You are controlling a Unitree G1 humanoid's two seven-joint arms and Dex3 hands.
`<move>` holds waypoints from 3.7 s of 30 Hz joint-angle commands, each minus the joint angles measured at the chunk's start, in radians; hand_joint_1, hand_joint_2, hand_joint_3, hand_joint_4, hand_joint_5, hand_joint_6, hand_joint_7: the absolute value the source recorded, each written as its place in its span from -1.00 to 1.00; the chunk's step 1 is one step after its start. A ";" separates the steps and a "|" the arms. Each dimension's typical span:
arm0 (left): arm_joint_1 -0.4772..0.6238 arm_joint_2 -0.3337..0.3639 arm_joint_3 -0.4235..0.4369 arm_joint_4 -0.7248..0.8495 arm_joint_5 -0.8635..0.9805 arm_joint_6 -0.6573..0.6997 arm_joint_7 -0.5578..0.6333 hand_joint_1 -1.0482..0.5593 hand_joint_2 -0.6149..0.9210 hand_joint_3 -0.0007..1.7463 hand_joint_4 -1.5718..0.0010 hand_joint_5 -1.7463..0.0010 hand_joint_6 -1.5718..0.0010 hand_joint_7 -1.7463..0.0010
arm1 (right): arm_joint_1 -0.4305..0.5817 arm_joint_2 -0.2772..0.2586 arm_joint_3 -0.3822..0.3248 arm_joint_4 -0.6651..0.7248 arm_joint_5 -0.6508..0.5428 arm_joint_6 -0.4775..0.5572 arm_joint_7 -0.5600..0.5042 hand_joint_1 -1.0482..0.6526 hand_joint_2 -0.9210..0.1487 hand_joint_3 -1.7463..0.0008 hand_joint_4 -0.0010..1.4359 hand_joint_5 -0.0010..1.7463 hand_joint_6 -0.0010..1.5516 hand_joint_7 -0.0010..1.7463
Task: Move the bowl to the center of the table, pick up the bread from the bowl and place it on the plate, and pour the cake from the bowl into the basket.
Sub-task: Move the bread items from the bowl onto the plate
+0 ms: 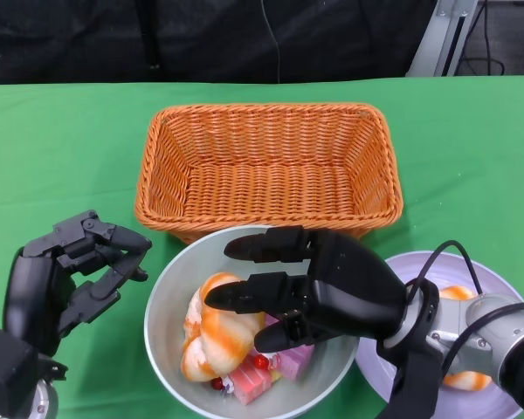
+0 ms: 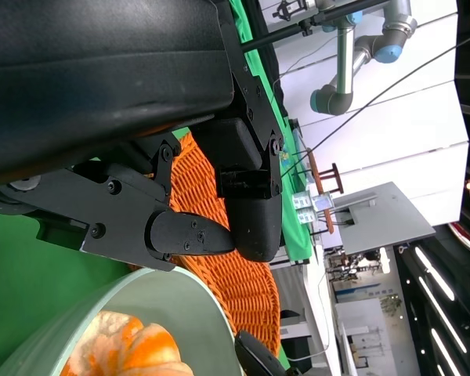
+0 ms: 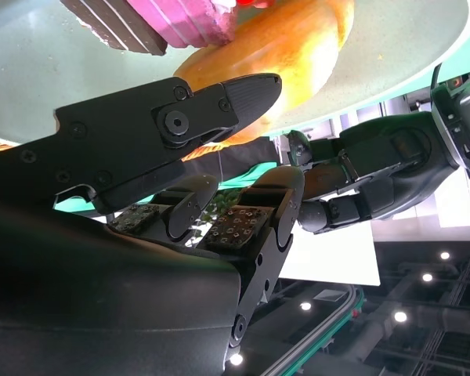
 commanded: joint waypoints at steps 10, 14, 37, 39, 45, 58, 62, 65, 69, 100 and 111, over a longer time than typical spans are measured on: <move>-0.014 -0.005 0.014 0.018 0.043 -0.010 0.049 -0.06 1.00 -0.79 0.00 -0.56 -0.17 -0.05 | -0.016 -0.022 0.014 0.009 0.002 0.007 0.039 -0.58 -0.91 1.00 0.07 -1.00 -0.22 -1.00; -0.014 -0.009 0.018 0.010 0.047 0.003 0.066 -0.03 1.00 -0.75 -0.03 -0.53 -0.19 -0.05 | -0.015 -0.025 0.022 0.007 -0.006 0.019 0.031 -0.59 -0.92 0.99 0.04 -1.00 -0.24 -1.00; -0.050 0.001 0.059 0.021 0.024 -0.050 0.072 0.00 0.96 -0.65 -0.10 -0.42 -0.25 0.01 | -0.031 0.015 0.063 0.123 0.000 0.054 0.030 -0.59 -0.97 0.99 0.09 -0.97 -0.23 -0.99; -0.051 0.001 0.059 0.019 0.027 -0.054 0.074 -0.01 0.96 -0.66 -0.10 -0.42 -0.25 0.02 | -0.035 0.023 0.066 0.137 0.002 0.056 0.026 -0.59 -0.95 1.00 0.11 -0.97 -0.21 -0.99; -0.060 0.007 0.060 0.030 0.034 -0.093 0.072 0.00 0.99 -0.68 -0.08 -0.48 -0.23 -0.01 | -0.051 0.048 0.075 0.179 0.010 0.063 0.023 -0.59 -0.93 1.00 0.11 -0.97 -0.20 -0.99; -0.070 0.002 0.065 0.044 0.015 -0.096 0.053 0.00 1.00 -0.71 -0.09 -0.47 -0.23 -0.01 | -0.079 0.074 0.100 0.221 -0.003 0.080 -0.070 -0.59 -0.93 0.99 0.15 -0.96 -0.15 -0.99; -0.068 0.003 0.065 0.042 0.023 -0.091 0.062 -0.01 1.00 -0.71 -0.08 -0.46 -0.23 -0.02 | -0.081 0.079 0.108 0.221 -0.003 0.094 -0.087 -0.60 -0.91 1.00 0.16 -0.97 -0.15 -0.99; -0.064 0.001 0.066 0.032 0.029 -0.083 0.073 0.01 1.00 -0.71 -0.08 -0.46 -0.23 -0.02 | -0.079 0.084 0.111 0.225 0.004 0.093 -0.095 -0.60 -0.92 1.00 0.16 -0.97 -0.15 -1.00; -0.065 0.001 0.067 0.032 0.023 -0.089 0.064 0.02 1.00 -0.70 -0.08 -0.46 -0.23 -0.02 | -0.078 0.086 0.112 0.228 0.006 0.090 -0.108 -0.60 -0.92 1.00 0.17 -0.97 -0.16 -1.00; -0.080 0.000 0.077 0.057 0.012 -0.101 0.055 0.04 1.00 -0.68 -0.09 -0.45 -0.25 0.00 | -0.070 0.082 0.118 0.218 0.009 0.063 -0.132 -0.62 -0.91 1.00 0.14 -0.99 -0.22 -1.00; -0.079 -0.005 0.076 0.049 0.016 -0.094 0.065 0.04 1.00 -0.68 -0.09 -0.45 -0.25 -0.01 | -0.073 0.100 0.128 0.224 -0.001 0.093 -0.129 -0.63 -0.90 1.00 0.17 -0.98 -0.20 -0.99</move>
